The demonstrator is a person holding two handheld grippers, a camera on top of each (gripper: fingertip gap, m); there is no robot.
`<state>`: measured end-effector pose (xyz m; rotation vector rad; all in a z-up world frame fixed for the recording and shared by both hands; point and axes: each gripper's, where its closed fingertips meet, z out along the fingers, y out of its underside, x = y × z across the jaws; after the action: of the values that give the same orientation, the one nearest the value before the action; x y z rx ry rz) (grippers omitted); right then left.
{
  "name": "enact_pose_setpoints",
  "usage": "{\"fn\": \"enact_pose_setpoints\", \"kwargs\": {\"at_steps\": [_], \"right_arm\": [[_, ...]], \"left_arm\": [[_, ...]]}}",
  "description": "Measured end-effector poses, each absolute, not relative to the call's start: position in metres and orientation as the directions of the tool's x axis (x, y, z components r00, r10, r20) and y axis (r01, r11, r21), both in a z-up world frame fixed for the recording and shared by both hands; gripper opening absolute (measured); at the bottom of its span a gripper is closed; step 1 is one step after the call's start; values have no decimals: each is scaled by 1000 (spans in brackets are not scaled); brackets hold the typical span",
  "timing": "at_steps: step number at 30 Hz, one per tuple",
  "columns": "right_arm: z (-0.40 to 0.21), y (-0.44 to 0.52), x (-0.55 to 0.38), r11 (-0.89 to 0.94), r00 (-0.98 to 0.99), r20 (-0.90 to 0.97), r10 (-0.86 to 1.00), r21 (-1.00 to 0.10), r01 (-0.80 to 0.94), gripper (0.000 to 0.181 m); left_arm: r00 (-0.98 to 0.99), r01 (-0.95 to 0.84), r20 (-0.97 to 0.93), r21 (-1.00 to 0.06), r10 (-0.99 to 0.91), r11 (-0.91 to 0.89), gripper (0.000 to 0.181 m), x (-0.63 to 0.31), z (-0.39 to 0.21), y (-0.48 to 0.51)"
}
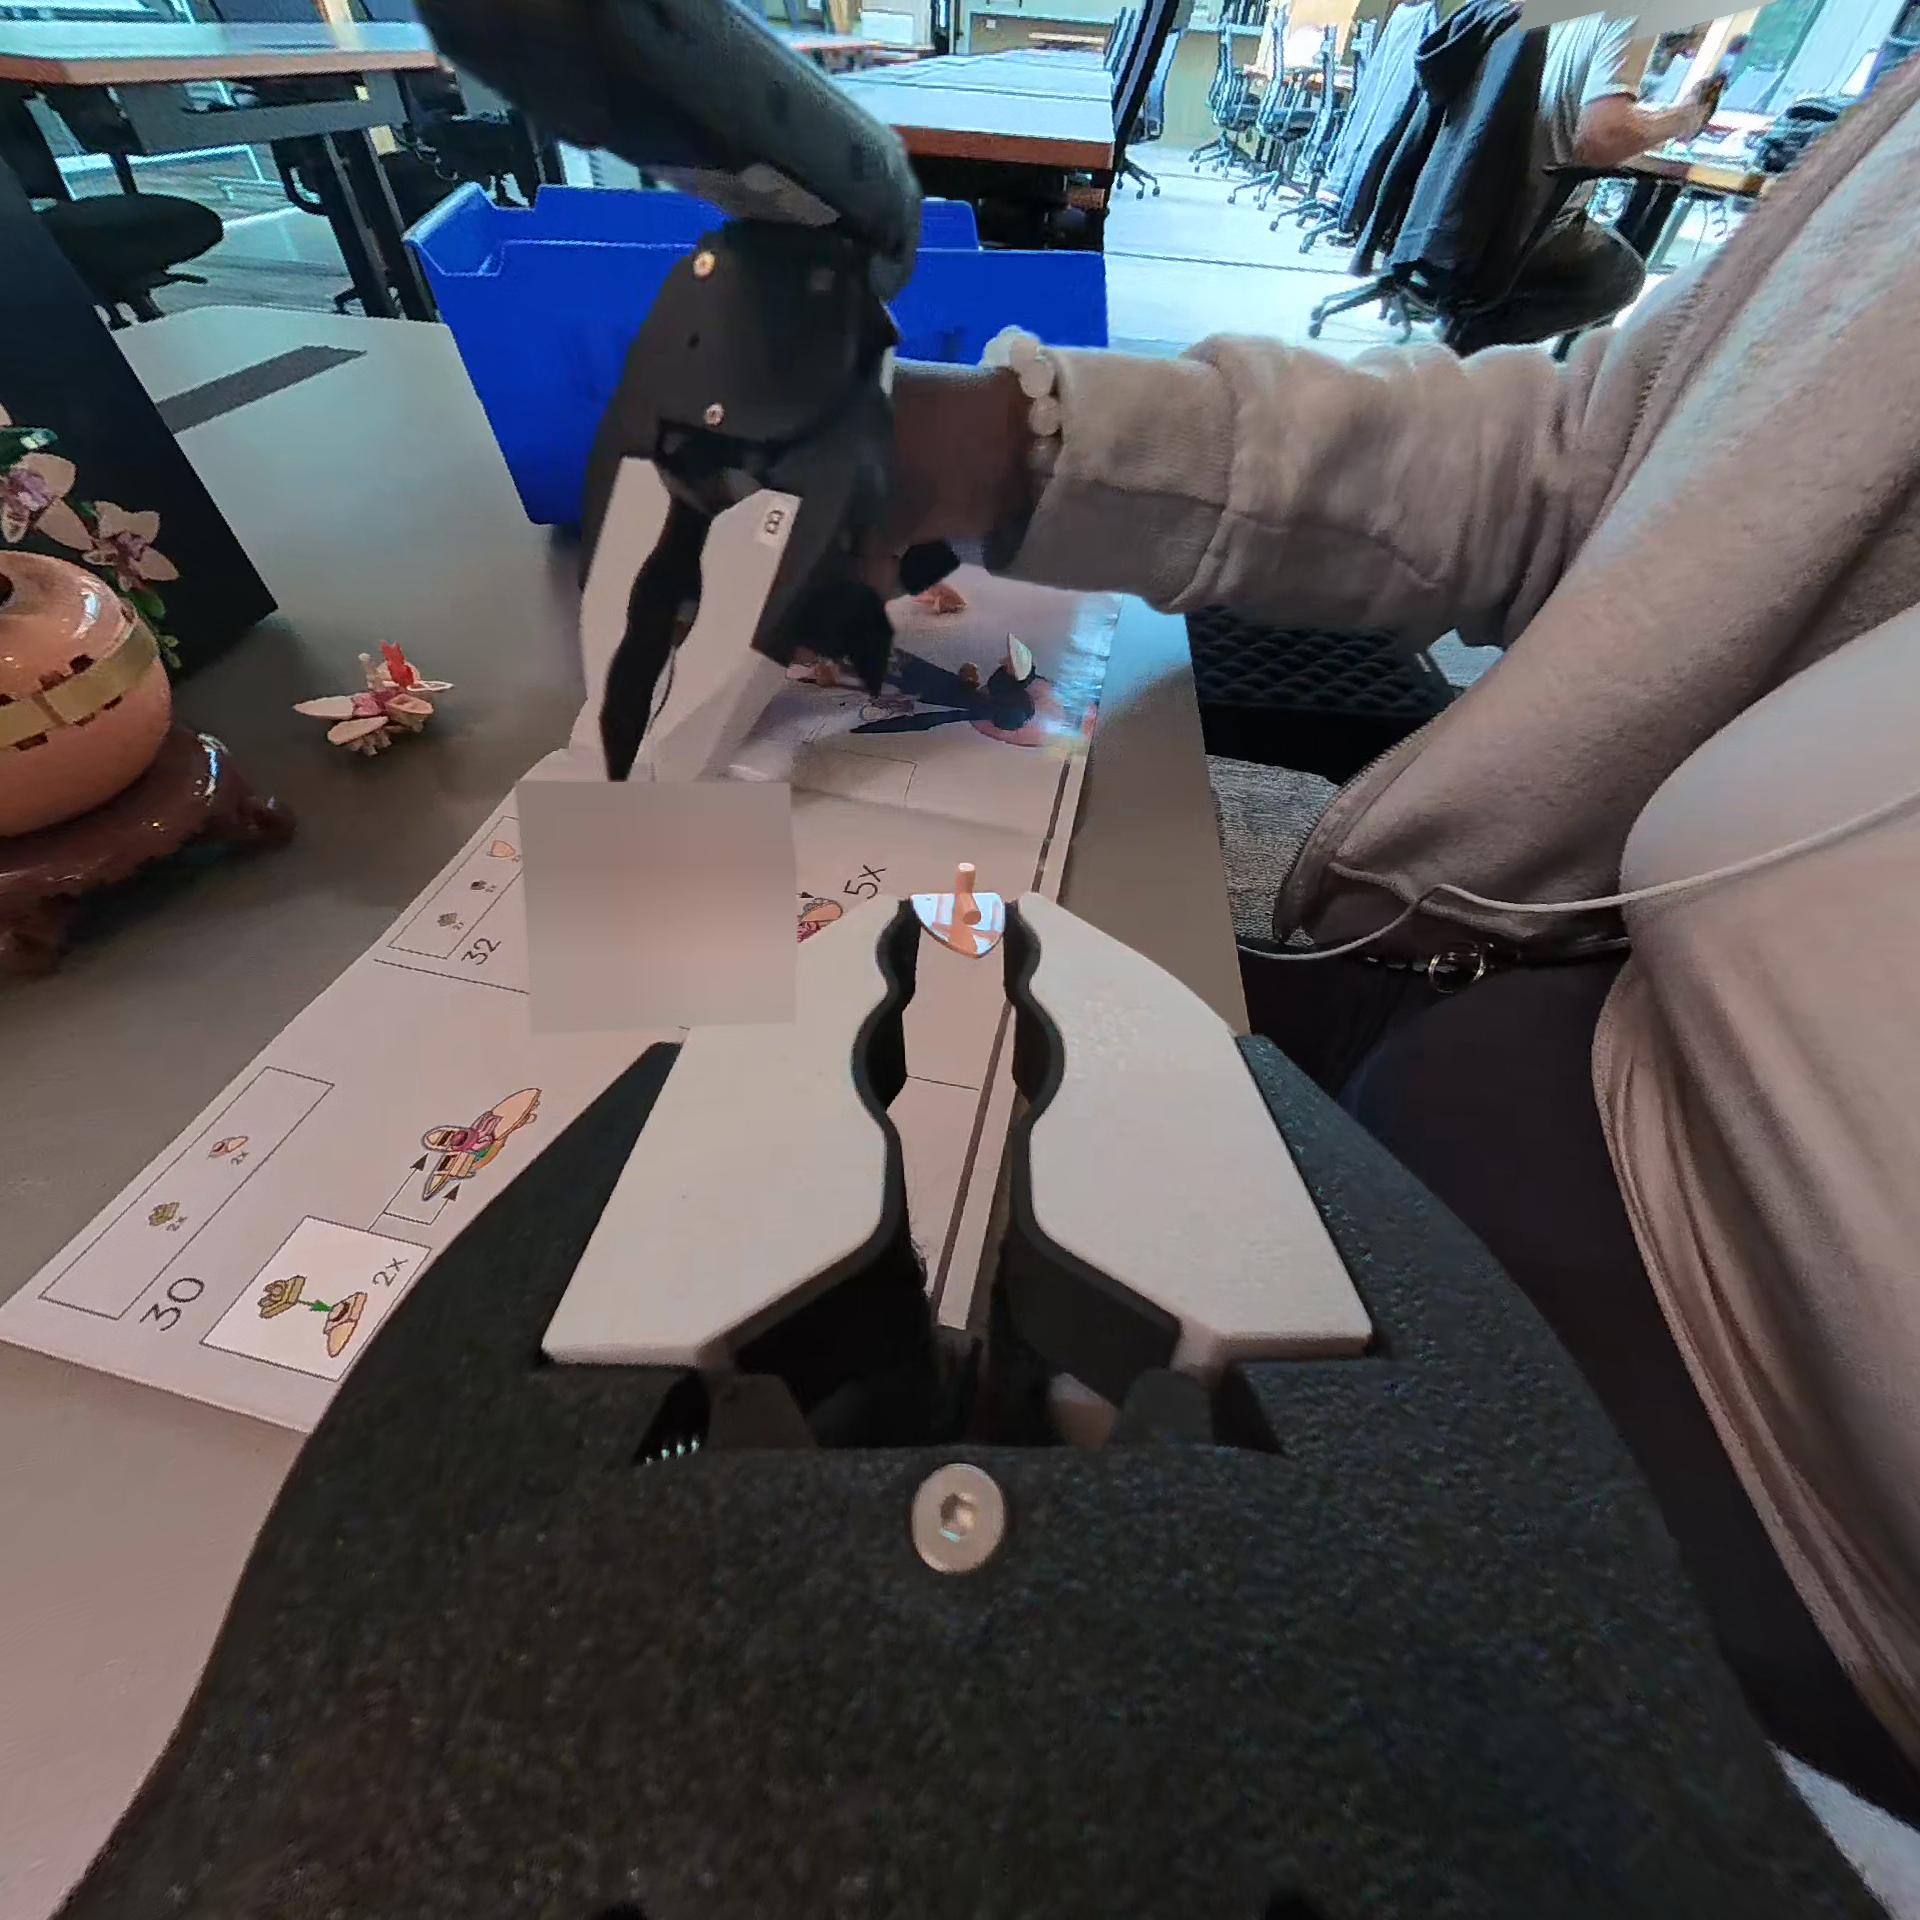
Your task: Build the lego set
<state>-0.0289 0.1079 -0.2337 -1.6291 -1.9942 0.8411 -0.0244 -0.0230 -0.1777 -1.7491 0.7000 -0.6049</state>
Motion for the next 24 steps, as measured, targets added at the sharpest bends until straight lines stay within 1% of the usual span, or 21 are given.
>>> {"fn": "enact_pose_setpoints", "kwargs": {"at_steps": [2, 5, 6, 7, 9, 10, 12, 13, 15, 16, 17, 18, 19, 20, 21, 22, 23, 24], "right_arm": [[-231, 104, -36, 129, -245, -66, 967, -703, 699, 10], [-220, 109, -45, 170, -280, -39, 959, -712, 681, 0], [-215, 109, -48, 203, -316, -30, 948, -708, 677, 0], [-212, 106, -47, 267, -393, -29, 919, -687, 676, 0], [-208, 95, -38, 472, -603, -29, 797, -592, 653, 8], [-207, 91, -32, 612, -718, -2, 696, -521, 595, 10], [-201, 94, -40, 822, -855, 143, 499, -389, 415, 8], [-199, 92, -42, 874, -896, 152, 417, -335, 350, 8], [-198, 92, -40, 934, -948, 81, 308, -215, 285, 2], [-197, 94, -40, 960, -967, 81, 243, -161, 228, 0], [-194, 97, -44, 983, -979, 128, 158, -112, 144, 0], [-189, 102, -54, 997, -973, 220, 73, -55, 63, 0], [-179, 103, -66, 1000, -945, 328, 1, -27, -9, 0], [-161, 95, -78, 995, -891, 453, -19, -80, -62, 3], [-136, 83, -87, 974, -826, 561, 43, -208, -91, 0], [-103, 70, -93, 915, -752, 635, 179, -389, -111, 1], [-65, 57, -90, 786, -696, 636, 334, -596, -167, 1], [-24, 46, -80, 582, -675, 575, 463, -771, -258, 9]], "left_arm": [[688, -155, 54, -963, -724, -220, 15, -24, -178, -24], [683, -145, 61, -965, -728, -217, 15, -24, -176, -24], [681, -142, 63, -966, -730, -215, 15, -24, -176, -25], [679, -138, 64, -967, -732, -213, 15, -24, -175, -25], [671, -132, 66, -970, -739, -206, 15, -24, -174, -26], [666, -128, 67, -971, -743, -203, 15, -23, -173, -27], [652, -120, 70, -974, -755, -194, 15, -23, -171, -30], [647, -115, 71, -975, -759, -189, 15, -23, -170, -31], [645, -101, 72, -979, -761, -178, 15, -22, -167, -33], [637, -100, 67, -981, -768, -169, 16, -21, -166, -35], [632, -99, 59, -983, -772, -157, 16, -20, -164, -36], [634, -94, 54, -985, -772, -146, 15, -20, -163, -36], [636, -85, 56, -986, -770, -142, 15, -21, -161, -36], [638, -79, 58, -987, -768, -140, 15, -22, -160, -37], [644, -73, 54, -989, -763, -131, 15, -24, -158, -37], [654, -60, 50, -991, -755, -118, 15, -28, -154, -36], [665, -33, 58, -994, -745, -107, 15, -32, -150, -35], [670, 2, 74, -995, -739, -99, 15, -35, -146, -35]]}}
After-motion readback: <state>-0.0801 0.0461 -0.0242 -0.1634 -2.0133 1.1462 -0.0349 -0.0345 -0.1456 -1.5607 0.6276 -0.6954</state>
